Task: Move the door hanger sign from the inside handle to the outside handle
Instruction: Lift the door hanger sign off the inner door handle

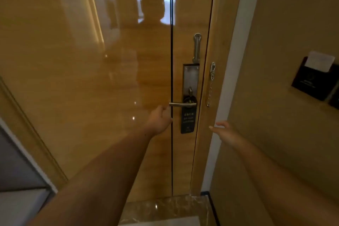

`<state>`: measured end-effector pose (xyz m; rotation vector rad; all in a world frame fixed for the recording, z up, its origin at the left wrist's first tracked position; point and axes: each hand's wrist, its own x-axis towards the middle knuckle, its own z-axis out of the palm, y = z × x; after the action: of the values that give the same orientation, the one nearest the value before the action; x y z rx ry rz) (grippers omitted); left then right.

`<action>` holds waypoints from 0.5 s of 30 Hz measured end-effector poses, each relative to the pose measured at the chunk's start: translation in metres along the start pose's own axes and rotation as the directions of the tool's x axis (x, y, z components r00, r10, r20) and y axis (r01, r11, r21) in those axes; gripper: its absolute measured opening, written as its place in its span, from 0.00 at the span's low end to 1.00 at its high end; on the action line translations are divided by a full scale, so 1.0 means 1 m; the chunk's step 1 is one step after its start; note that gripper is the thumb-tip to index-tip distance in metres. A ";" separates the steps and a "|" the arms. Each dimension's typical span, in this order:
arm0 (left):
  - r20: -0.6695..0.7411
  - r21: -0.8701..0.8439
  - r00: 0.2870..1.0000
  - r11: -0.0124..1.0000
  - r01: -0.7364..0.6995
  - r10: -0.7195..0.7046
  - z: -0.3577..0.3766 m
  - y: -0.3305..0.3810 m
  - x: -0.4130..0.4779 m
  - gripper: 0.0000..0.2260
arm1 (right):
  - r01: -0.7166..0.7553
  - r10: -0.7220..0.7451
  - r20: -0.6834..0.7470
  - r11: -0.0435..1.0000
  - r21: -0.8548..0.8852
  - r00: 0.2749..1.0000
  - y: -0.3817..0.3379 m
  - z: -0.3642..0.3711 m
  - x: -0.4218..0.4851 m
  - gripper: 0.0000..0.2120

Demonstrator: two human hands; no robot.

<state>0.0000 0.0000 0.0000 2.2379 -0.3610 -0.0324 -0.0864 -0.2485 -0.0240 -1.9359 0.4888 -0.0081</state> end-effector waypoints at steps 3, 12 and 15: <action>0.030 0.036 1.000 0.999 -0.005 0.004 0.007 -0.009 0.047 0.27 | -0.064 0.065 -0.012 0.998 0.029 0.998 -0.006 0.005 0.039 0.29; 0.164 0.079 0.986 0.996 -0.039 0.025 0.036 -0.024 0.143 0.33 | -0.170 0.170 -0.003 0.985 0.029 0.985 -0.011 0.032 0.118 0.21; 0.163 0.062 0.987 0.998 -0.017 0.006 0.042 -0.032 0.154 0.31 | -0.194 0.193 0.055 0.981 0.008 0.980 -0.009 0.045 0.141 0.16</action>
<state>0.1494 -0.0540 -0.0366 2.3018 -0.4692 -0.2015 0.0560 -0.2539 -0.0651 -1.8632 0.6378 0.1652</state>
